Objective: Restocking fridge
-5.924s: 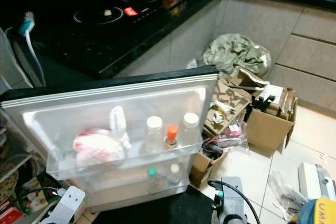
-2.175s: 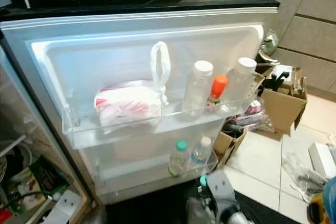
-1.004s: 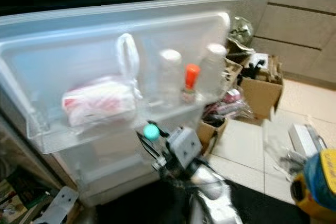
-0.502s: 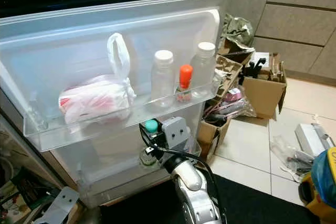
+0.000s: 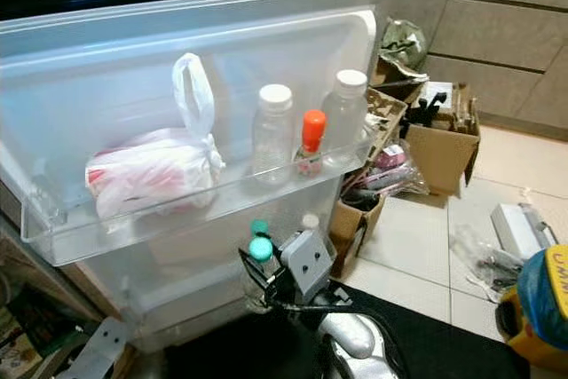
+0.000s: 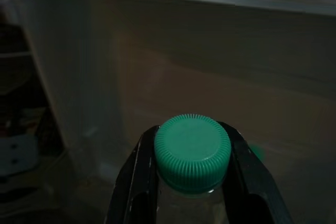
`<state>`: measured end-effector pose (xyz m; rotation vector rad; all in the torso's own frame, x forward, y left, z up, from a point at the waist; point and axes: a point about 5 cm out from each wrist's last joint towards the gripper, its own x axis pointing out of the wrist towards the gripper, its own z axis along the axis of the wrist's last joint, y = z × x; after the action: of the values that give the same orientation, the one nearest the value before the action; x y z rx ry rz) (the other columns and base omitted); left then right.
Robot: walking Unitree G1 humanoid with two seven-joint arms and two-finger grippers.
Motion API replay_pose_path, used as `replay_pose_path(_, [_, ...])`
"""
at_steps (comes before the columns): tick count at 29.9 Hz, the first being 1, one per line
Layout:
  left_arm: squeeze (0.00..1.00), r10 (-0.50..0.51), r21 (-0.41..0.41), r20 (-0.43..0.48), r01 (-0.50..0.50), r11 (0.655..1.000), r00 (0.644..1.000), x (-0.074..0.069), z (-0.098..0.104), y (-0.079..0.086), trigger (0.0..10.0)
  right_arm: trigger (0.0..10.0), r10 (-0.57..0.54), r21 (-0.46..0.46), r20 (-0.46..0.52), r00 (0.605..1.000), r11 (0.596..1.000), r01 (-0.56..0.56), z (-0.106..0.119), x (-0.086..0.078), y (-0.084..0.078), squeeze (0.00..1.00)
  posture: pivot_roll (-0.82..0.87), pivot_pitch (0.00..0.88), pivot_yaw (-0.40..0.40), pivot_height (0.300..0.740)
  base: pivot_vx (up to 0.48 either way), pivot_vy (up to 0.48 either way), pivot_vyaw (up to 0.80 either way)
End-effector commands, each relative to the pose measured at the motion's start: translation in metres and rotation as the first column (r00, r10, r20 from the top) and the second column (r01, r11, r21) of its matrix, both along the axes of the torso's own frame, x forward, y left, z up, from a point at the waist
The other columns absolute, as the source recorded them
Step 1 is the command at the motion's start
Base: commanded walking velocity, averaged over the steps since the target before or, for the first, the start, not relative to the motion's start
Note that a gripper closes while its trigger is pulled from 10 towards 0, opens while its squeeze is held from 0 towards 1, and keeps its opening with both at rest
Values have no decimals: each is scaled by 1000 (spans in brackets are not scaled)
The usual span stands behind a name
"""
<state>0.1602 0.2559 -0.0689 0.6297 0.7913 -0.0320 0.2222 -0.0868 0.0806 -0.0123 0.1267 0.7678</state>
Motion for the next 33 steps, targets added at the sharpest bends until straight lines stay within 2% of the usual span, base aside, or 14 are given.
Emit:
replay_pose_path(1, [0,8,1,-2,-8,1000,1000,-1,-1,-1,10000,10000,9,-1,-49,999,1000,-9,-5,-1,4,0,40,40,-27,486,0,0,0])
replay_pose_path(2, [0,7,0,-1,-7,1000,1000,-1,-1,-1,10000,10000,9,7,-46,999,1000,-8,-4,1,6,0,40,40,-27,486,0,0,0])
replay_pose_path(5, [0,8,2,3,-8,1000,1000,2,1,0,10000,10000,22,74,-29,999,997,-19,7,8,27,0,42,40,-22,486,0,0,0])
replay_pose_path(7, [0,8,2,3,-8,1000,1000,2,1,1,10000,10000,27,83,-27,999,996,-24,9,9,30,0,42,40,-22,486,0,0,0])
replay_pose_path(11, [0,13,8,3,-13,1000,1000,2,2,4,10000,10000,77,108,-2,997,991,-76,20,9,46,0,38,39,-18,486,0,0,0])
replay_pose_path(16, [0,10,5,3,-10,1000,1000,2,2,2,10000,10000,122,116,-54,991,986,-116,11,14,59,0,57,40,-16,486,0,0,0])
replay_pose_path(18, [0,12,5,6,-12,1000,1000,2,2,2,10000,10000,114,113,-61,992,988,-107,8,17,60,0,57,40,-16,486,0,0,0])
replay_pose_path(21, [0,15,5,10,-15,1000,1000,2,2,4,10000,10000,54,78,-30,998,996,-52,3,29,59,0,67,44,-11,486,0,0,0])
replay_pose_path(25, [0,19,17,1,-19,1000,1000,-3,2,9,10000,10000,-105,34,61,993,994,103,9,54,48,0,71,54,-8,486,0,0,0])
replay_pose_path(28, [0,20,19,-2,-20,1000,1000,-5,2,10,10000,10000,-163,29,97,982,987,161,13,63,44,0,71,54,-8,486,0,0,0])
replay_pose_path(33, [0,21,16,-2,-21,1000,1000,-5,1,8,10000,10000,-184,0,114,976,983,185,11,71,40,0,79,57,-13,486,0,0,0])
